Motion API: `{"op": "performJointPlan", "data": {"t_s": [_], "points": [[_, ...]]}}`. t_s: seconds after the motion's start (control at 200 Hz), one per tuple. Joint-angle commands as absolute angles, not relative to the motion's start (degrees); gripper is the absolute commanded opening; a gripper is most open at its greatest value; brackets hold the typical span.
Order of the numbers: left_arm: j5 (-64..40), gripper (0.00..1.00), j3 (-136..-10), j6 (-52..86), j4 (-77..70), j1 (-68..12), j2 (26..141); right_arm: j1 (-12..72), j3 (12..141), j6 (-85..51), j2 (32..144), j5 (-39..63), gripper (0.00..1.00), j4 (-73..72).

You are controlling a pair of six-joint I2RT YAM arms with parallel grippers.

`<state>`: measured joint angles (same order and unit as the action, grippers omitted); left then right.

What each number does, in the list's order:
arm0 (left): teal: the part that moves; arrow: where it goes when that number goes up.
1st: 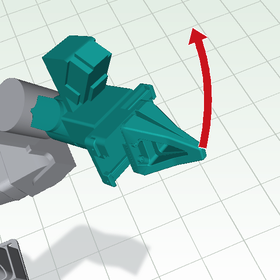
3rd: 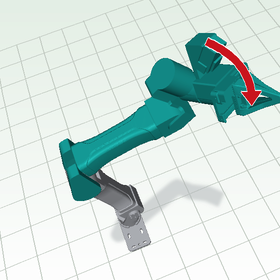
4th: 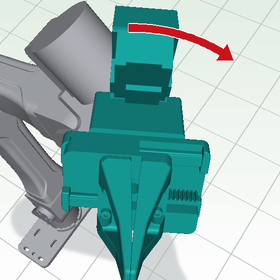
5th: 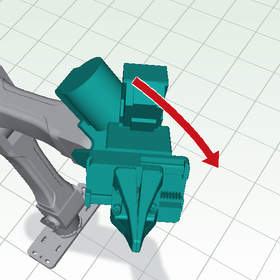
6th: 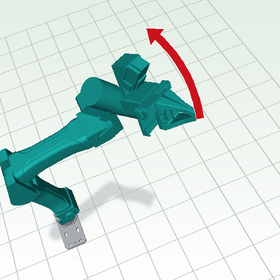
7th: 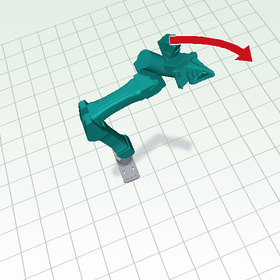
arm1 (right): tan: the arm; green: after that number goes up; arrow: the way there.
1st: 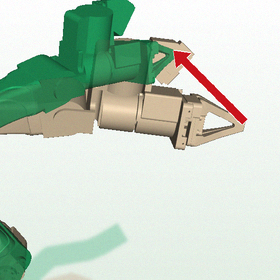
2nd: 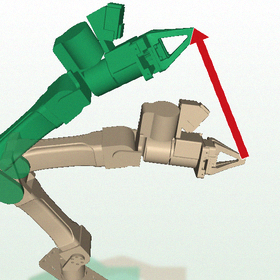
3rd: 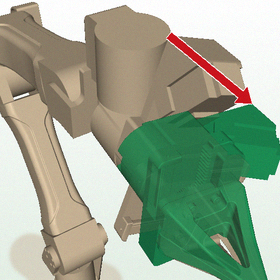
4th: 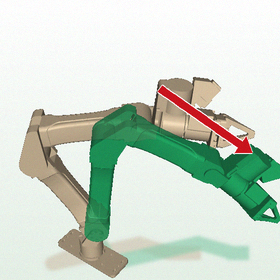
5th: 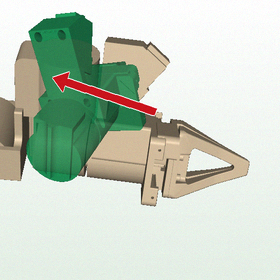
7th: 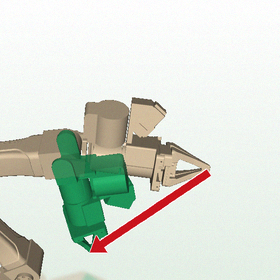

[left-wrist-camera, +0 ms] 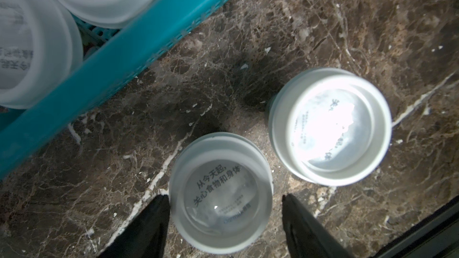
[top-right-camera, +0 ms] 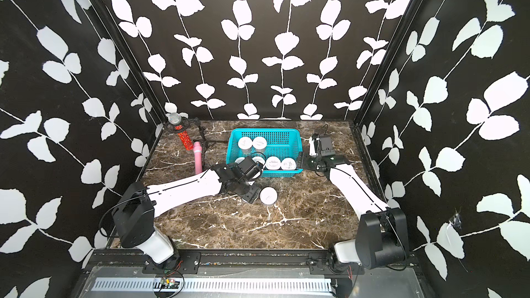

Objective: Put the yogurt in the basket
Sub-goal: Pick up the yogurt from the center of the board.

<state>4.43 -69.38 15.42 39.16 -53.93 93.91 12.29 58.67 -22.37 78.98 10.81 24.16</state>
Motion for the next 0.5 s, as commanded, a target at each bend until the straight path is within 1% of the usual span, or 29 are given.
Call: {"op": "performJointPlan", "data": {"t_s": [0.0, 0.345, 0.495], "points": [[5.62, 0.7, -70.92, 14.94, 40.95, -54.31, 94.17, 12.0, 57.22, -22.76, 77.79, 11.36, 0.75, 22.67], [6.18, 0.7, -70.84, 14.94, 41.18, -54.4, 95.33, 12.04, 56.87, -22.76, 78.14, 11.53, 0.75, 22.54], [6.66, 0.68, -71.0, 14.94, 41.14, -54.49, 95.71, 11.99, 56.77, -22.77, 78.37, 11.94, 0.75, 22.58]]}}
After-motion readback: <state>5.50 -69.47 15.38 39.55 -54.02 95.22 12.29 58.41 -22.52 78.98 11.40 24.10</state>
